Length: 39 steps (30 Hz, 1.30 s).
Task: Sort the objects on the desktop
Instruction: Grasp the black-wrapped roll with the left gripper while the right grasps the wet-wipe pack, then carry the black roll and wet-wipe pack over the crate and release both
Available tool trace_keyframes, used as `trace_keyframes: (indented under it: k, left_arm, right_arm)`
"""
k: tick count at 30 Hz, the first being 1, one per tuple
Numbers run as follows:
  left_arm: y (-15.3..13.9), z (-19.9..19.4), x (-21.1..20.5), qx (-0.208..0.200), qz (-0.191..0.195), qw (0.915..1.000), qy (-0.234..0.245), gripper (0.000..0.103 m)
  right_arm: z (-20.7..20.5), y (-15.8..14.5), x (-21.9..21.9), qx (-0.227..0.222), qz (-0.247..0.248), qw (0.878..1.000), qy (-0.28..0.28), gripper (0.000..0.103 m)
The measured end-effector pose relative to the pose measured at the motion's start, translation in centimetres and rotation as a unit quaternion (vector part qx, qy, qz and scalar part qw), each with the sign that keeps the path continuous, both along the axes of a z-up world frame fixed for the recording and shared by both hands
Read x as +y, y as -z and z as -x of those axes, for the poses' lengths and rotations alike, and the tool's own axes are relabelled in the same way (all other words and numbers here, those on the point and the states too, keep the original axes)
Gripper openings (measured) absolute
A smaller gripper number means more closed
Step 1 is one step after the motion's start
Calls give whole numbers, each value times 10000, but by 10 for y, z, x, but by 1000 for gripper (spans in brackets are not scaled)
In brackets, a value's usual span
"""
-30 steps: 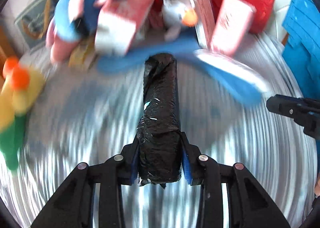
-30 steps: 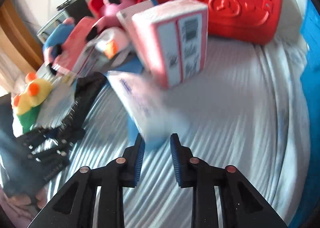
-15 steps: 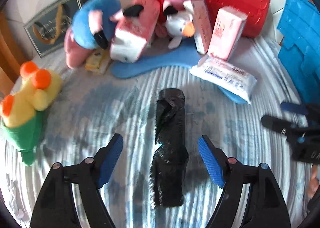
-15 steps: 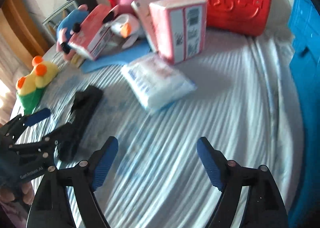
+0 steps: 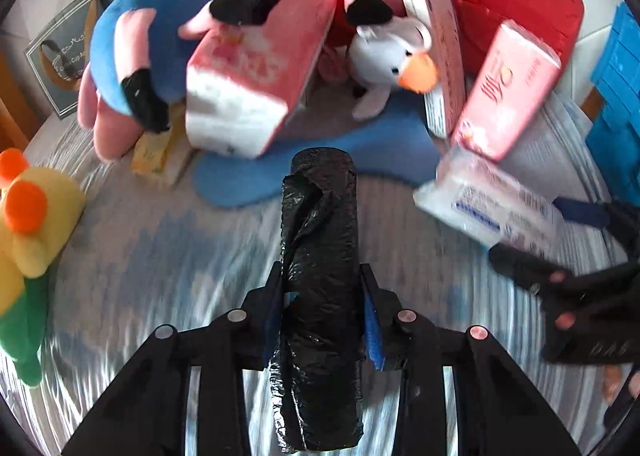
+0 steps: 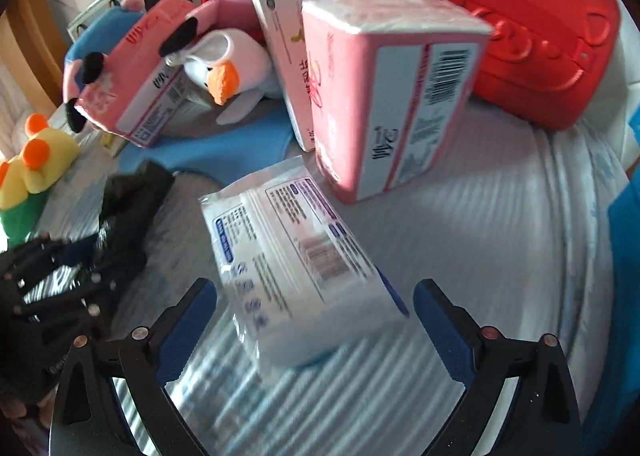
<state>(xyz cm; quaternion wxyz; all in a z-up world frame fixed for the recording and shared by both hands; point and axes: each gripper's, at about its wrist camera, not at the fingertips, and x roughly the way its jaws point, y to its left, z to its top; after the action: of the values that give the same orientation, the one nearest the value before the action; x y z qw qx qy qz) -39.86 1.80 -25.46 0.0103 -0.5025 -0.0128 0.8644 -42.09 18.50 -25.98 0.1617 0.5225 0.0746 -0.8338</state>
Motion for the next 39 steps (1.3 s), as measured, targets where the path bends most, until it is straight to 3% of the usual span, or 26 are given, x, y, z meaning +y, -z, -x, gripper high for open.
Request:
trace_keyframes:
  k: [3,6,8,13,21,28,33,39]
  left_arm:
    - [-2,2,2,43,31,10000,-20,34]
    - [-5,-1,2,12,-6,10000,-15,34]
    - [-9,-7,2,2,-17,10000,-31,34]
    - [-40,-37,2,187,-77,9998,-51,34]
    - [-120,-109,8,894,-114,9959,27,34]
    - [-188,-183,34,1685,-157,9844,478,34]
    - [-233,-227,64,2210,-245,9712,862,34]
    - [-274,-254,124,2696,-333,9527,1360,34]
  right_arm:
    - [7,6,-2,-65,18,10000,-18,101]
    - [5,5,-2,-23,51,10000,0,75]
    - [0,2,0,-32,108,9999,15,70]
    - [-29,-21,4,147,201,9997,-26,68]
    - [-109,-102,22,862,267,9957,220,68]
    - [-199,-180,36,1906,198,9793,653,69]
    - [-255,-232,64,2486,266,9632,986,69]
    - [-308,-278,115,3164,209,9362,1519,69]
